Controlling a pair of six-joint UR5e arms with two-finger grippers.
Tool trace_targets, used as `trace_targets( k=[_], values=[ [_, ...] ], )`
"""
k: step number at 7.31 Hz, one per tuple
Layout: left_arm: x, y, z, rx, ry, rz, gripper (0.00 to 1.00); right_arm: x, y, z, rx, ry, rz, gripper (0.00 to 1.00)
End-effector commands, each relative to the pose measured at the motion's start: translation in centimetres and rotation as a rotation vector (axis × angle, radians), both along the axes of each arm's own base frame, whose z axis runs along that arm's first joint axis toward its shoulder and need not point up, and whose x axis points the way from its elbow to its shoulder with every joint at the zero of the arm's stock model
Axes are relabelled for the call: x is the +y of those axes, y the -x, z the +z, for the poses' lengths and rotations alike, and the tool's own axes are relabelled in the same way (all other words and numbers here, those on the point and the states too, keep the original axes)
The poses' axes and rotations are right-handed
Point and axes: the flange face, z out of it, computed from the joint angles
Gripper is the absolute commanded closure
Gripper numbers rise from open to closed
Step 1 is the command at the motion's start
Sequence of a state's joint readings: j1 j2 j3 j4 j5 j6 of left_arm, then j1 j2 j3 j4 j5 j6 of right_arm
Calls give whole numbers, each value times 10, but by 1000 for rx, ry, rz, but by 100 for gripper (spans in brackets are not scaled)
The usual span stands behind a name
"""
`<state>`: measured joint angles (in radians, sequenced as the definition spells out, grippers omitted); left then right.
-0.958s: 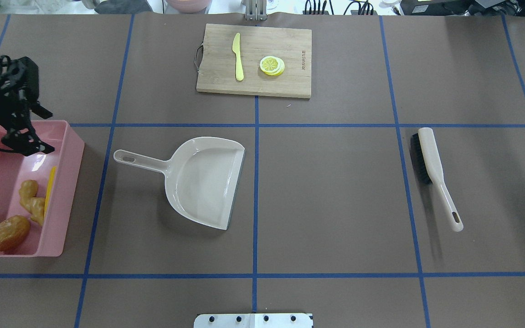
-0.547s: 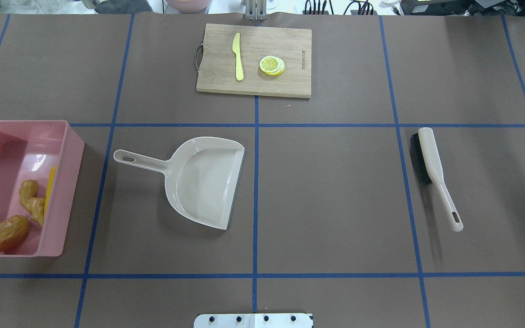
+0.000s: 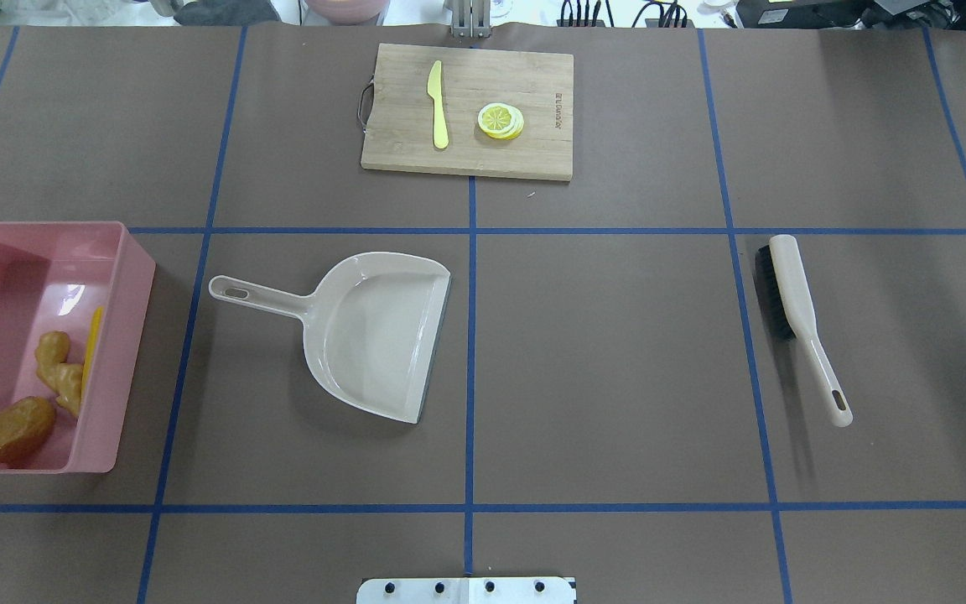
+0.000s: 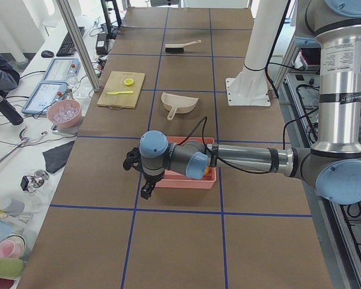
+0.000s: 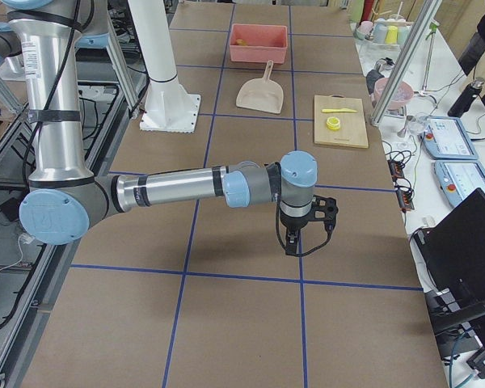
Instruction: Sweep and dump trash into bin
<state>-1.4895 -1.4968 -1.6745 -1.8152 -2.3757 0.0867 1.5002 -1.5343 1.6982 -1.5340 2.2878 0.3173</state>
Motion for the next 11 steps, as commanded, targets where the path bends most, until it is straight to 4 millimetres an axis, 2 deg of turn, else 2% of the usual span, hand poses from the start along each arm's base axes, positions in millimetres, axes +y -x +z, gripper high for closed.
trace_targets(
  k=[1,2,4,6,9,11],
  values=[
    [11,24,11,4,54,-79,1,0,0,1,1,1,0,0],
    [24,28,23,1,80,-89,1,1,0,1,-1,3,0,0],
    [38,36,43,-1,115,-105,1,1,0,0,-4,2,-1,0],
    [42,61,43,0,115,-162,1,1,0,0,-4,-1,-2,0],
    [44,70,40,4,116,-182,1,1,1,1,-9,4,-3,0],
    [50,70,54,0,145,-184,1,1,1,1,-20,5,-5,0]
  ],
)
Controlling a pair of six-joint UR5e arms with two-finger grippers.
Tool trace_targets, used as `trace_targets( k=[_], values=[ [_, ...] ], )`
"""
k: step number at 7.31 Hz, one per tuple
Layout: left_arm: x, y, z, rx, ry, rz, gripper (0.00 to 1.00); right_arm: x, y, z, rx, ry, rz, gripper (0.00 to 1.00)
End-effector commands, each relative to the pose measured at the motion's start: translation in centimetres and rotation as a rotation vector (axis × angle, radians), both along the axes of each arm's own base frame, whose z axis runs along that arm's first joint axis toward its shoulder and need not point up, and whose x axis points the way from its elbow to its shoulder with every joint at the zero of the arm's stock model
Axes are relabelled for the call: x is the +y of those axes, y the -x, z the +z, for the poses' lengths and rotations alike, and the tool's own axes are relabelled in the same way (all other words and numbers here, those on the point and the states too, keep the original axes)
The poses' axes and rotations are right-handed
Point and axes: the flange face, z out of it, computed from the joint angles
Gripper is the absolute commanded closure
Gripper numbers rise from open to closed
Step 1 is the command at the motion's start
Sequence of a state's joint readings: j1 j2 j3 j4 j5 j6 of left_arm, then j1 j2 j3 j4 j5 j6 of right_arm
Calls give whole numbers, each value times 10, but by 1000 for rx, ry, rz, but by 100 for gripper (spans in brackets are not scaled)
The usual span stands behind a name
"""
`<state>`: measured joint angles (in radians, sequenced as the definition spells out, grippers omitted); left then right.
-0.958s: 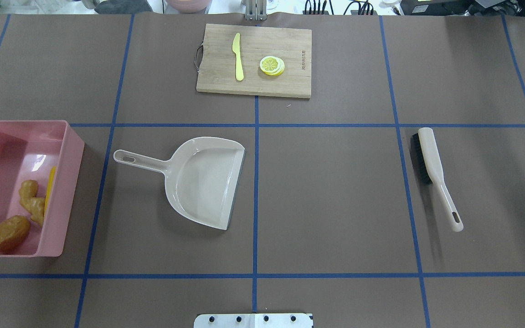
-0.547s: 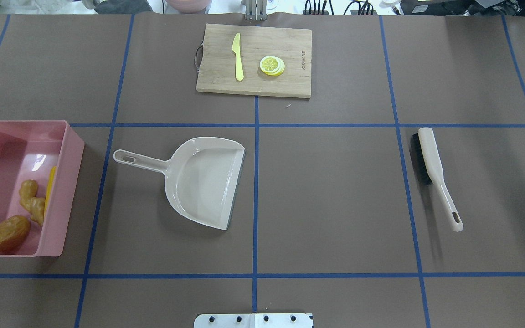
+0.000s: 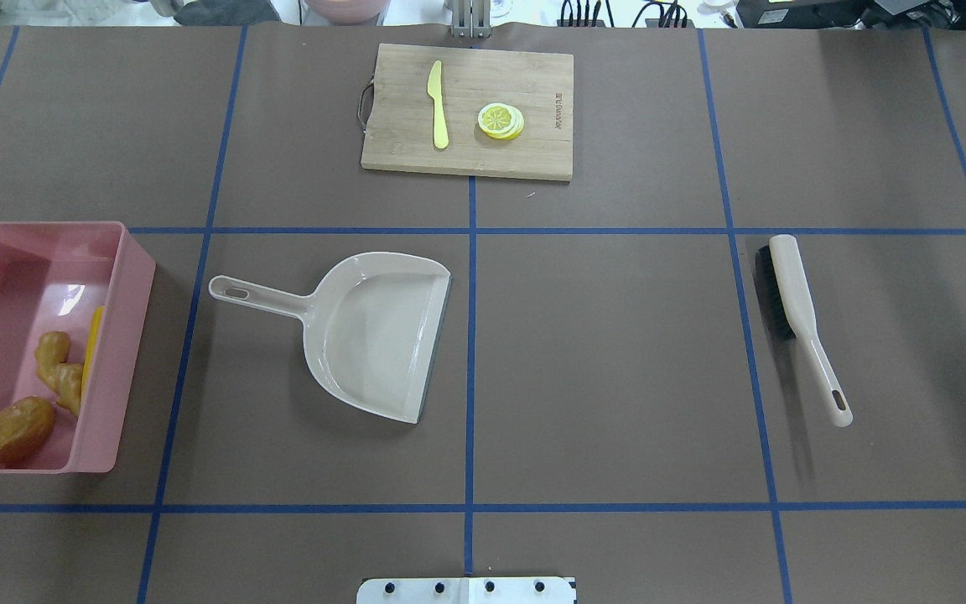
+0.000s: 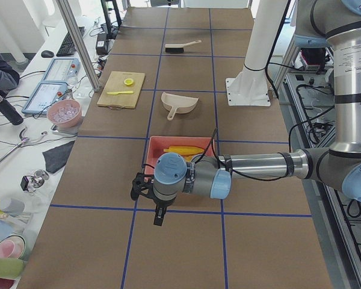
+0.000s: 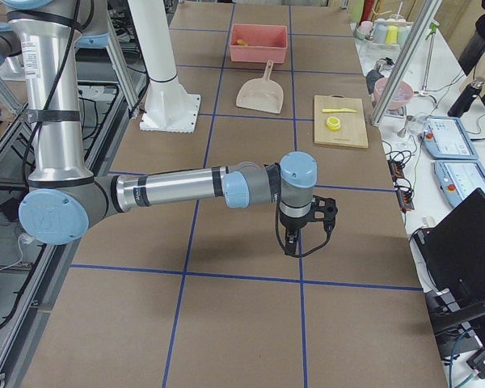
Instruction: Sweep and dump trash into bin
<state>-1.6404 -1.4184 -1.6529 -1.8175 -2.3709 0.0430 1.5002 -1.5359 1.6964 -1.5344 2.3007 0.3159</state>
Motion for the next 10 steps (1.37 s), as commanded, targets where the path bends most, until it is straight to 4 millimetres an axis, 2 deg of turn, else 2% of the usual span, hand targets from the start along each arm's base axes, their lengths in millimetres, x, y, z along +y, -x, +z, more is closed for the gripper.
trace_targets(
  k=[1,3,5,7,8,10],
  values=[
    [2,2,8,0,17,-4,1,2,1,2,-12,8,-2,0],
    [1,2,8,2,18,-5,1,3,1,2,-13,6,-3,0],
    [-2,3,3,24,158,-26,1,5,1,4,-15,11,-3,0],
    [-4,3,7,24,175,-21,1,5,1,4,-17,13,-3,0],
    [-4,3,1,24,165,-24,1,5,1,4,-22,11,-4,0],
    [3,3,4,28,176,-24,1,5,1,4,-22,10,-5,0]
  ],
)
